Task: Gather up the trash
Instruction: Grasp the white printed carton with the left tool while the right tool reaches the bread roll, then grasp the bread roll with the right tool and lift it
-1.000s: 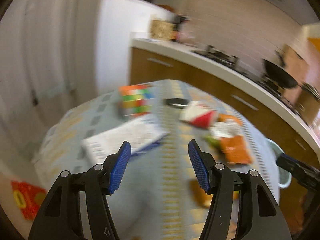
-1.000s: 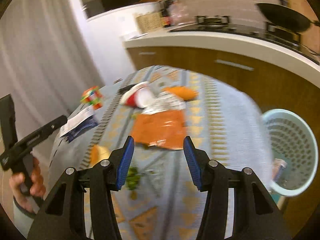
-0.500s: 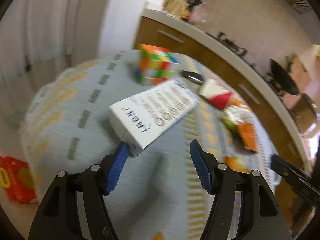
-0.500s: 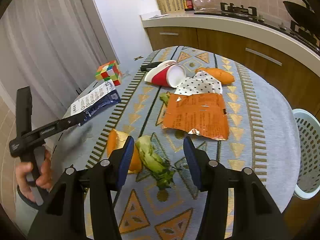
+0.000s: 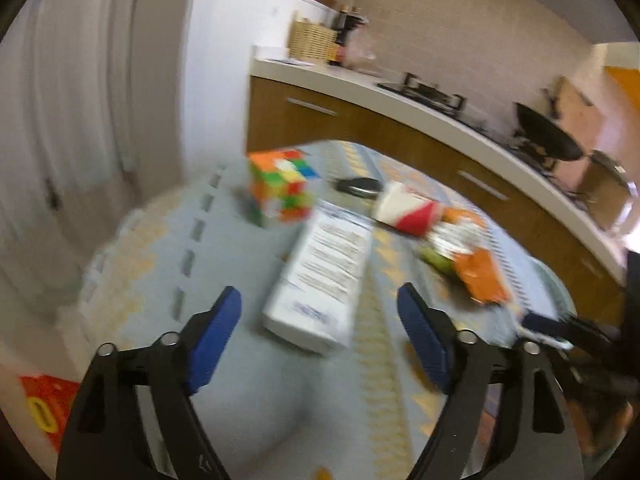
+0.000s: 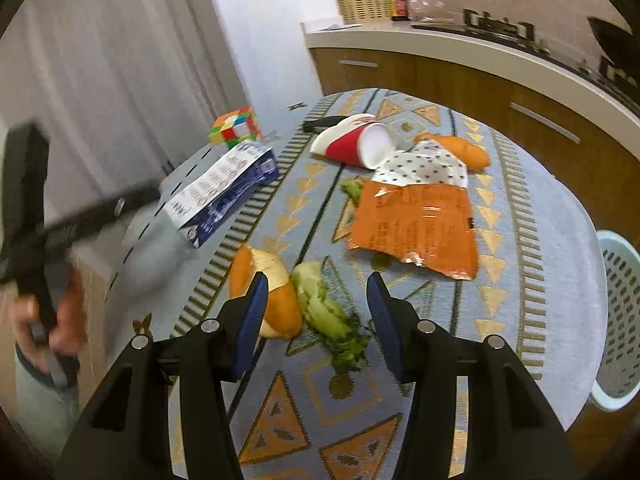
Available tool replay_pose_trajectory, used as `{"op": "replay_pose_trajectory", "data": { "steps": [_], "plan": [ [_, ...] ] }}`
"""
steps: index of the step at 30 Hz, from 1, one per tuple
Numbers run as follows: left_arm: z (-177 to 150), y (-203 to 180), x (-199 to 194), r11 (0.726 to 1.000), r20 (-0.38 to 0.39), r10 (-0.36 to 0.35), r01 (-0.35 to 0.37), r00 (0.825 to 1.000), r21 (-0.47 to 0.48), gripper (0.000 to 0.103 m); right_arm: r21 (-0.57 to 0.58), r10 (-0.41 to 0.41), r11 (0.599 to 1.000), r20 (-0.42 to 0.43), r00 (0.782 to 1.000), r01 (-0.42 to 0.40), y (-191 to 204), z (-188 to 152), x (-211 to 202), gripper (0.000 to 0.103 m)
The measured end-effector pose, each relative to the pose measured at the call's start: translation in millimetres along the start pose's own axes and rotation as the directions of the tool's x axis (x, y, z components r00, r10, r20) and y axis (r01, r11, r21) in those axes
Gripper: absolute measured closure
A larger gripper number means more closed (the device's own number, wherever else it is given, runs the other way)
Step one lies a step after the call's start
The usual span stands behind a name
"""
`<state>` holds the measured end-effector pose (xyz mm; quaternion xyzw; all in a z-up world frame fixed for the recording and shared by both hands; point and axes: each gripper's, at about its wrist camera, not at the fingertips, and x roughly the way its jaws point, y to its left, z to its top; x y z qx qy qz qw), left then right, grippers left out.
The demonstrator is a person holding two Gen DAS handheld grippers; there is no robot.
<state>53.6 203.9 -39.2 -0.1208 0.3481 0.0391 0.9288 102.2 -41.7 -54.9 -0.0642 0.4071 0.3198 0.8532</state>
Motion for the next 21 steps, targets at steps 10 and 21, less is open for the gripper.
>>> {"op": "replay_pose_trajectory", "data": {
  "steps": [10, 21],
  "plan": [
    [16, -6, 64, 0.998, -0.152, 0.034, -0.025, 0.988, 0.06, 0.037, -0.084, 0.03, 0.996, -0.041, 0.999, -0.033, 17, -11, 17, 0.055],
    [6, -27, 82, 0.992, -0.204, 0.036, -0.01, 0.978, 0.128, 0.05, -0.157, 0.044, 0.986, -0.112, 0.993, -0.061, 33, -12, 40, 0.055]
  ]
}}
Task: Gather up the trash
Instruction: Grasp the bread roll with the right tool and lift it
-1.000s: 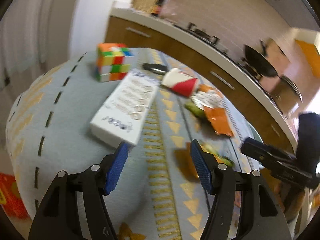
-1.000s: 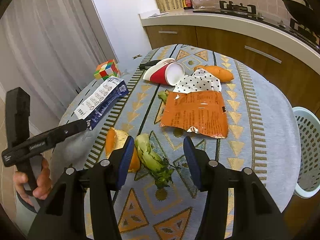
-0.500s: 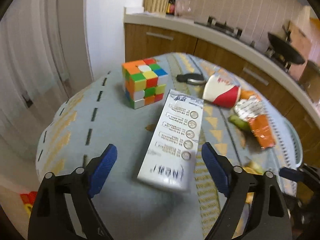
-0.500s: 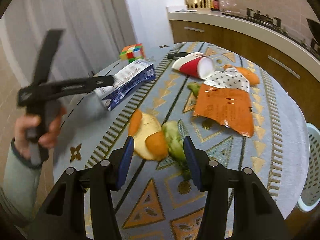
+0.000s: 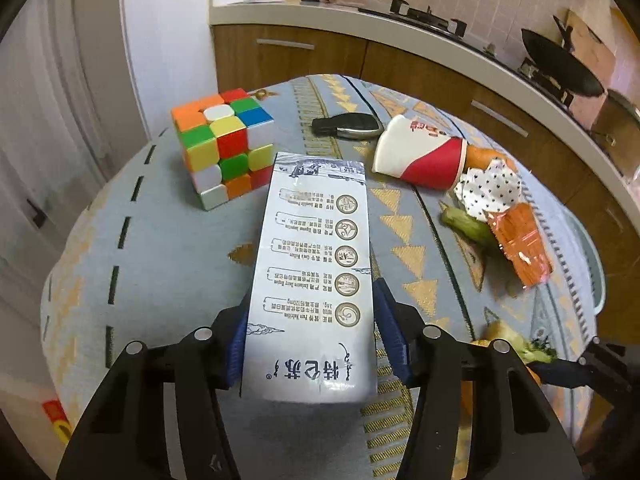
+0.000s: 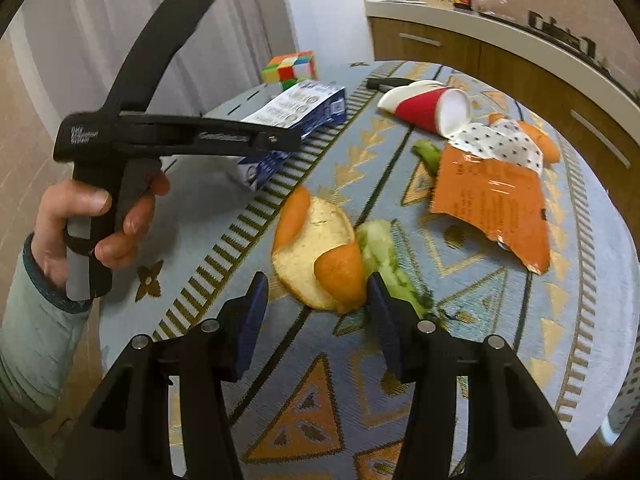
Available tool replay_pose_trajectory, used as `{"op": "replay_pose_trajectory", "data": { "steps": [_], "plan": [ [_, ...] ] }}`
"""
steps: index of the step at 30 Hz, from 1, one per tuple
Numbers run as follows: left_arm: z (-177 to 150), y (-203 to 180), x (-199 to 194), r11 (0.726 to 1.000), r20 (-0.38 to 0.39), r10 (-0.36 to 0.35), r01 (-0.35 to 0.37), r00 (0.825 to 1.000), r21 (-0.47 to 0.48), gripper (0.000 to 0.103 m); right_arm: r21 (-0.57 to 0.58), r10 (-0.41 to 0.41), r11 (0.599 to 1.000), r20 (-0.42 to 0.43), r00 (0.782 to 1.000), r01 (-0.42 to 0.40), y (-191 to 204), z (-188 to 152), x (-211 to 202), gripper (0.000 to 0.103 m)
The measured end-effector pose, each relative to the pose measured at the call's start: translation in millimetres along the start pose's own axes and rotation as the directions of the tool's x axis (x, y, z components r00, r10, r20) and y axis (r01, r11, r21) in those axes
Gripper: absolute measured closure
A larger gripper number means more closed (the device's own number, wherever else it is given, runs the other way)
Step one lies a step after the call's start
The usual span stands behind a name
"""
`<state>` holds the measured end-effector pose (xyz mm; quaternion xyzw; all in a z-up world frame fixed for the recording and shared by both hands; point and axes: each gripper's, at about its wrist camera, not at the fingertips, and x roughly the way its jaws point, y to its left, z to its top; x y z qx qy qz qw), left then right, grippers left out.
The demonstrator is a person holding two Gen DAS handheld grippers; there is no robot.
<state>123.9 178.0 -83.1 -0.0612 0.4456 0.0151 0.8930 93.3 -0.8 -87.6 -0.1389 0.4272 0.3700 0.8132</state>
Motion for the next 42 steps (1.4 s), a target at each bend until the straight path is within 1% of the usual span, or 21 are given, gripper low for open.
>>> {"op": "replay_pose_trajectory", "data": {
  "steps": [1, 2, 4, 8, 10, 12, 13, 14, 16, 18, 21, 24, 29, 31, 35, 36, 39, 41, 42],
  "plan": [
    [0, -2, 2, 1.0, -0.001, 0.014, -0.014, 1.0, 0.009, 0.053, 0.0, -0.004, 1.0, -0.007, 1.0, 0.004, 2, 2, 4, 0.055],
    [-1, -2, 4, 1.0, -0.006, 0.018, -0.018, 1.0, 0.01, 0.053, 0.006, -0.002, 1.0, -0.013, 1.0, 0.002, 2, 3, 7, 0.055],
    [-1, -1, 5, 1.0, -0.003, 0.01, -0.01, 1.0, 0.0, 0.053, 0.018, -0.008, 1.0, -0.024, 1.0, 0.009, 3, 6, 17, 0.055],
    [-4, 4, 2, 0.999, 0.014, -0.009, 0.01, 1.0, -0.033, 0.053, 0.054, -0.009, 0.998, -0.01, 1.0, 0.009, 1, 11, 24, 0.055],
    [-5, 5, 0, 0.999, 0.03, -0.02, 0.022, 0.999, -0.047, 0.053, 0.048, -0.022, 0.999, -0.008, 1.0, 0.023, 5, 10, 24, 0.055],
    [-8, 8, -6, 0.996, 0.052, -0.044, 0.047, 0.998, -0.071, 0.053, 0.034, -0.046, 0.998, -0.004, 0.999, 0.046, 7, 10, 24, 0.062],
    [-10, 9, -10, 0.995, 0.068, -0.063, 0.068, 0.996, -0.076, 0.053, 0.031, -0.043, 0.999, 0.003, 0.999, 0.043, 8, 10, 22, 0.074],
    [-12, 9, -16, 0.993, 0.092, -0.086, 0.093, 0.992, -0.077, 0.053, 0.029, -0.045, 0.999, 0.011, 0.999, 0.045, 8, 11, 20, 0.079],
    [-14, 9, -25, 0.99, 0.115, -0.101, 0.11, 0.988, -0.083, 0.053, 0.037, -0.053, 0.998, 0.033, 0.998, 0.051, 6, 11, 9, 0.082],
    [-13, 7, -37, 0.99, 0.143, -0.1, 0.113, 0.985, -0.085, 0.053, 0.045, -0.061, 0.997, 0.062, 0.996, 0.059, 4, 13, -4, 0.084],
    [-9, 1, -58, 0.988, 0.19, -0.115, 0.131, 0.975, -0.077, 0.053, 0.056, -0.105, 0.994, 0.127, 0.986, 0.098, -3, 17, -32, 0.084],
    [-1, -11, -74, 0.988, 0.226, -0.129, 0.144, 0.966, -0.051, 0.053, 0.09, -0.15, 0.987, 0.184, 0.971, 0.135, -18, 20, -59, 0.084],
    [15, -43, -93, 0.982, 0.269, -0.184, 0.188, 0.945, 0.009, 0.053, 0.166, -0.258, 0.961, 0.25, 0.933, 0.221, -50, 17, -105, 0.084],
    [22, -57, -96, 0.978, 0.278, -0.206, 0.206, 0.938, 0.03, 0.053, 0.195, -0.292, 0.949, 0.26, 0.92, 0.246, -64, 12, -119, 0.084],
    [33, -94, -97, 0.969, 0.285, -0.248, 0.234, 0.926, 0.083, 0.053, 0.266, -0.371, 0.916, 0.277, 0.887, 0.3, -94, 2, -147, 0.084],
    [36, -108, -97, 0.965, 0.281, -0.259, 0.239, 0.924, 0.105, 0.053, 0.295, -0.397, 0.902, 0.278, 0.875, 0.315, -106, -4, -156, 0.084],
    [44, -145, -92, 0.954, 0.26, -0.288, 0.253, 0.922, 0.159, 0.053, 0.362, -0.448, 0.868, 0.271, 0.852, 0.341, -131, -21, -174, 0.084],
    [49, -176, -83, 0.957, 0.234, -0.263, 0.222, 0.936, 0.188, 0.053, 0.411, -0.495, 0.833, 0.256, 0.83, 0.37, -152, -34, -185, 0.084],
    [50, -186, -79, 0.955, 0.227, -0.265, 0.222, 0.937, 0.197, 0.053, 0.437, -0.519, 0.813, 0.243, 0.82, 0.385, -164, -41, -190, 0.084]
  ]
}}
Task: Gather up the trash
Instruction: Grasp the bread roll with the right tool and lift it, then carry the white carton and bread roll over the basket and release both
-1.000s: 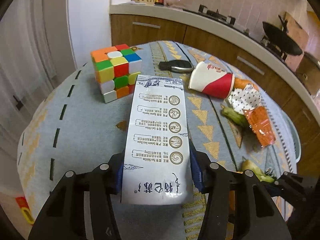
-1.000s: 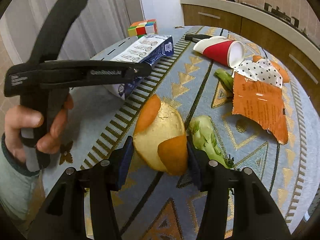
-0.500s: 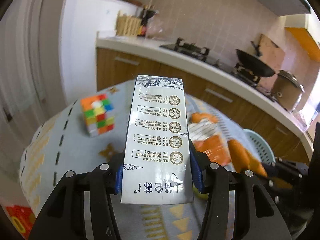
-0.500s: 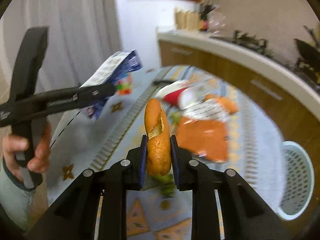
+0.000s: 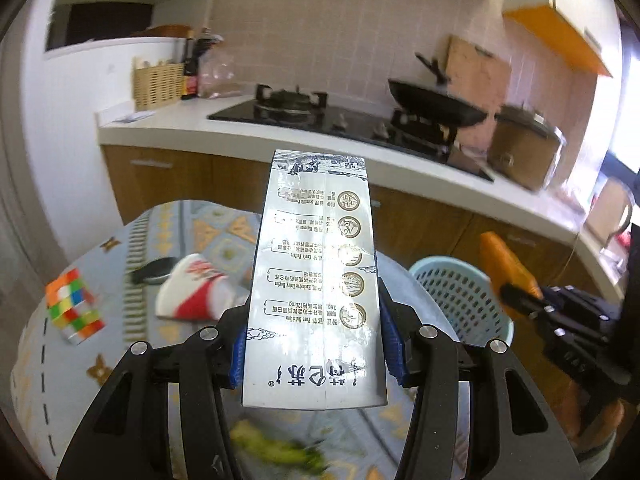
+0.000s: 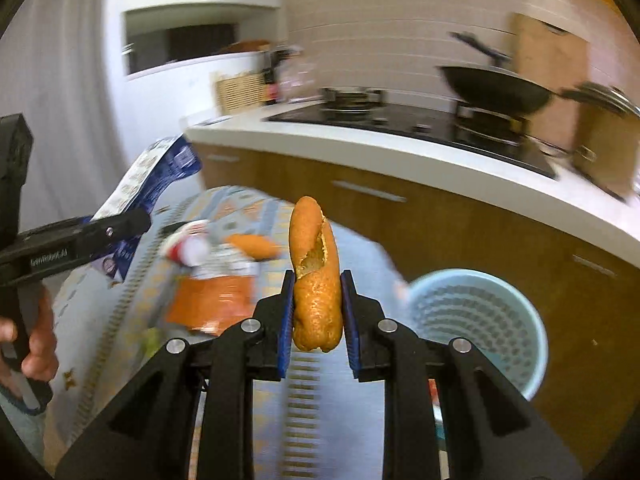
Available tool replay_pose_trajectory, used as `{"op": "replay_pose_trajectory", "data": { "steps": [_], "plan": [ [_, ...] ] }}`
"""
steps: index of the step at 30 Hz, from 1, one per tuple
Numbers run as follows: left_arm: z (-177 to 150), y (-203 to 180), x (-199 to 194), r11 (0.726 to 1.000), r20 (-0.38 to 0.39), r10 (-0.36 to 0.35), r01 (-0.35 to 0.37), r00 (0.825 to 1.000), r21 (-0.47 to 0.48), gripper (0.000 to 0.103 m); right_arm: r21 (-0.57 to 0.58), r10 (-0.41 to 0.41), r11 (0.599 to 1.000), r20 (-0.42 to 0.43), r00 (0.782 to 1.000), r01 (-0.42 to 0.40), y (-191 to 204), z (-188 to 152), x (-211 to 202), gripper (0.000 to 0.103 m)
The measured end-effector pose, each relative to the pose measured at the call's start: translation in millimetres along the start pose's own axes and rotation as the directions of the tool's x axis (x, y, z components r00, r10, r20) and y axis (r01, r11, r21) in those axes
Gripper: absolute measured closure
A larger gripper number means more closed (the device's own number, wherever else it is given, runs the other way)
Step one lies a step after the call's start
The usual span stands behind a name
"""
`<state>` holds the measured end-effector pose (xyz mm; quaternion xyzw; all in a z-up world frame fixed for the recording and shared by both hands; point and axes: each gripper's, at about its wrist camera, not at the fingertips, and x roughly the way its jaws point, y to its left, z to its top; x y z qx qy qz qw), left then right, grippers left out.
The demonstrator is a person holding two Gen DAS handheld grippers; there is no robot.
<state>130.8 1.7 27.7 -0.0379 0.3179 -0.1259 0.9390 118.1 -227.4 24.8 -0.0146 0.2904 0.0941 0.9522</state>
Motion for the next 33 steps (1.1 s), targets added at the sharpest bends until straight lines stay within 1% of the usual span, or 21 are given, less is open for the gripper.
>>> {"op": "replay_pose_trajectory", "data": {
  "steps": [2, 6, 8, 10, 14, 20, 23, 25, 29, 30, 31, 33],
  "plan": [
    [3, -25, 16, 0.999, -0.018, -0.045, 0.045, 0.999, 0.019, 0.053, 0.035, -0.024, 0.999, -0.007, 1.0, 0.024, -20, -4, -2, 0.084],
    [4, -67, 47, 0.993, -0.064, -0.097, 0.101, 0.993, 0.059, 0.053, 0.109, -0.081, 0.99, -0.041, 0.996, 0.085, -67, -15, 3, 0.084],
    [1, -87, 67, 0.988, -0.103, -0.132, 0.139, 0.986, 0.065, 0.053, 0.136, -0.096, 0.985, -0.064, 0.993, 0.104, -85, -21, 8, 0.084],
    [-2, -103, 83, 0.984, -0.132, -0.153, 0.163, 0.979, 0.07, 0.053, 0.162, -0.109, 0.979, -0.095, 0.989, 0.123, -102, -30, 15, 0.084],
    [-11, -129, 120, 0.976, -0.198, -0.195, 0.211, 0.961, 0.063, 0.053, 0.222, -0.104, 0.965, -0.172, 0.98, 0.141, -133, -49, 34, 0.084],
    [-32, -156, 160, 0.964, -0.282, -0.228, 0.256, 0.932, 0.067, 0.053, 0.32, -0.057, 0.935, -0.282, 0.958, 0.15, -164, -79, 67, 0.084],
    [-41, -164, 172, 0.961, -0.311, -0.231, 0.266, 0.922, 0.075, 0.053, 0.347, -0.042, 0.924, -0.321, 0.946, 0.159, -172, -91, 79, 0.084],
    [-46, -166, 179, 0.959, -0.325, -0.235, 0.273, 0.916, 0.076, 0.053, 0.356, -0.039, 0.92, -0.332, 0.942, 0.163, -174, -96, 83, 0.084],
    [-52, -170, 187, 0.953, -0.348, -0.251, 0.294, 0.903, 0.076, 0.053, 0.364, -0.05, 0.913, -0.347, 0.936, 0.184, -181, -101, 88, 0.08],
    [-54, -169, 189, 0.954, -0.354, -0.247, 0.29, 0.902, 0.072, 0.052, 0.367, -0.051, 0.911, -0.351, 0.935, 0.188, -184, -99, 91, 0.08],
    [-54, -170, 190, 0.954, -0.355, -0.249, 0.29, 0.901, 0.068, 0.048, 0.368, -0.051, 0.91, -0.354, 0.934, 0.189, -185, -100, 92, 0.079],
    [-52, -169, 190, 0.954, -0.345, -0.256, 0.294, 0.903, 0.061, 0.043, 0.376, -0.05, 0.907, -0.353, 0.934, 0.19, -188, -100, 93, 0.075]
  ]
}}
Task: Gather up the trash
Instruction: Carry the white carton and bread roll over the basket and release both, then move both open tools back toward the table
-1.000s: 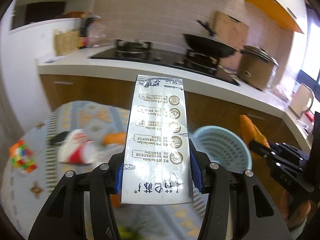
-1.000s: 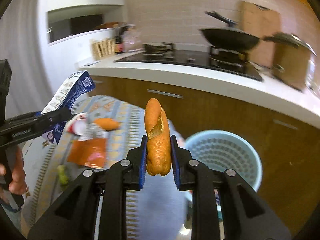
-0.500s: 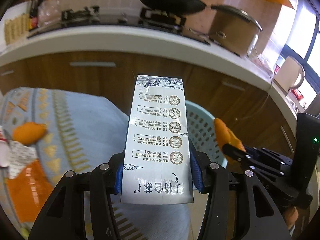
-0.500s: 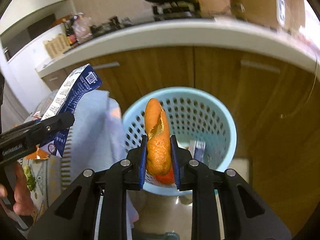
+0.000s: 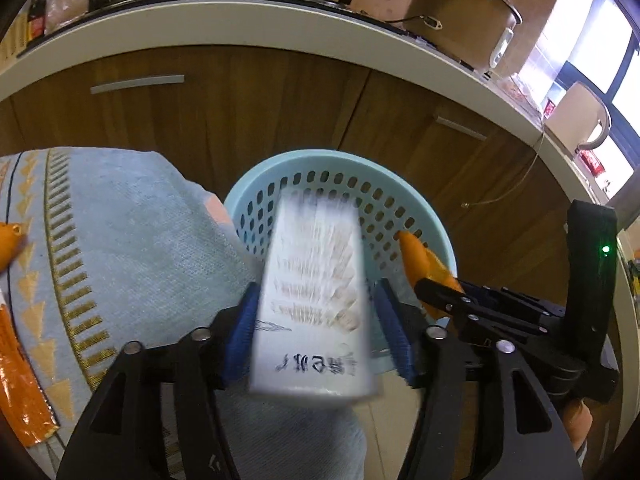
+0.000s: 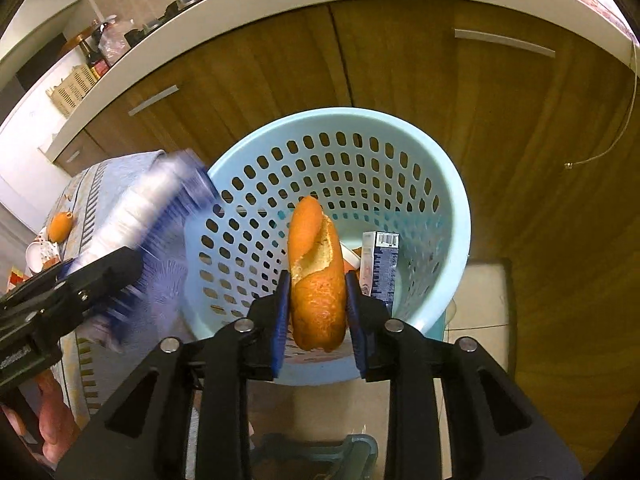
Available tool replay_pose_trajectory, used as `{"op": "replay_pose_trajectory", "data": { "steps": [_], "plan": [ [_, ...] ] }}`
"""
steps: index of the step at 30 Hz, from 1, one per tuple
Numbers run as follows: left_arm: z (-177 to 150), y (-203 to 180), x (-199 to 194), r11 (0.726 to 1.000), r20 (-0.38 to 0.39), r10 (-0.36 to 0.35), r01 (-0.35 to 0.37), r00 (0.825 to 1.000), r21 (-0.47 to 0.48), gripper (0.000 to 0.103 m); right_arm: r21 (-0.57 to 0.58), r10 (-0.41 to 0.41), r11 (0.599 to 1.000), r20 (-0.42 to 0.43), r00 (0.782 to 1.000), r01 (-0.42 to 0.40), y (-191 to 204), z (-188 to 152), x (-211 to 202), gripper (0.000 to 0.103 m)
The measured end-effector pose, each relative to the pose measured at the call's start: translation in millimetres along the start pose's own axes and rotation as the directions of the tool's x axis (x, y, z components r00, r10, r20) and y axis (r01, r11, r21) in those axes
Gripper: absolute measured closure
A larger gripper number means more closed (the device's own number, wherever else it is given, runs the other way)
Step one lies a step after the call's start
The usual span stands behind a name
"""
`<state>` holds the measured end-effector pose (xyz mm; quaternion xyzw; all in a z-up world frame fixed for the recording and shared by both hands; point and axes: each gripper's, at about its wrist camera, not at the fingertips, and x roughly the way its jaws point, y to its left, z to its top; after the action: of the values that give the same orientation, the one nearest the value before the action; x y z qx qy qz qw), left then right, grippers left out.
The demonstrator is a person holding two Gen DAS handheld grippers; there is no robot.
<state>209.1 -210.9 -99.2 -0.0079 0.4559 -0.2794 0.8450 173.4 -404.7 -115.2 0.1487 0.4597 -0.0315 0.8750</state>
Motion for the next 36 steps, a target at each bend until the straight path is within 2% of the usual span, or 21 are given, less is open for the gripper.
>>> {"op": "replay_pose_trajectory", "data": {
  "steps": [2, 3, 12, 17, 22, 29, 32, 35, 36],
  "plan": [
    [0, 0, -4, 1.0, 0.01, 0.003, -0.003, 1.0, -0.002, 0.041, 0.007, 0.001, 1.0, 0.015, 1.0, -0.001, -1, 1, -2, 0.062],
    [1, 1, -6, 1.0, 0.014, 0.001, -0.001, 1.0, -0.002, 0.041, 0.008, -0.001, 1.0, 0.023, 1.0, 0.001, -2, 1, -4, 0.061],
    [-1, 12, -30, 0.999, 0.067, 0.014, -0.012, 0.998, -0.034, 0.041, -0.016, 0.017, 1.0, 0.05, 0.999, -0.016, 9, 2, -17, 0.061],
    [-7, 18, -48, 0.998, 0.095, 0.027, -0.022, 0.995, -0.05, 0.041, -0.062, 0.049, 0.997, 0.074, 0.996, -0.045, 31, 0, -30, 0.061],
    [-21, 29, -79, 0.995, 0.14, 0.074, -0.063, 0.987, -0.078, 0.041, -0.118, 0.098, 0.989, 0.095, 0.991, -0.087, 60, -4, -43, 0.061],
    [-58, 61, -139, 0.971, 0.211, 0.2, -0.165, 0.957, -0.171, 0.041, -0.231, 0.193, 0.959, 0.111, 0.975, -0.163, 115, -16, -59, 0.061],
    [-82, 86, -166, 0.941, 0.222, 0.286, -0.23, 0.932, -0.25, 0.041, -0.271, 0.229, 0.943, 0.102, 0.968, -0.195, 137, -23, -60, 0.061],
    [-100, 106, -183, 0.91, 0.215, 0.343, -0.267, 0.915, -0.317, 0.041, -0.311, 0.259, 0.924, 0.089, 0.962, -0.221, 159, -29, -58, 0.061],
    [-111, 116, -192, 0.893, 0.211, 0.37, -0.284, 0.905, -0.348, 0.041, -0.322, 0.265, 0.92, 0.084, 0.961, -0.226, 164, -31, -58, 0.061]
  ]
}}
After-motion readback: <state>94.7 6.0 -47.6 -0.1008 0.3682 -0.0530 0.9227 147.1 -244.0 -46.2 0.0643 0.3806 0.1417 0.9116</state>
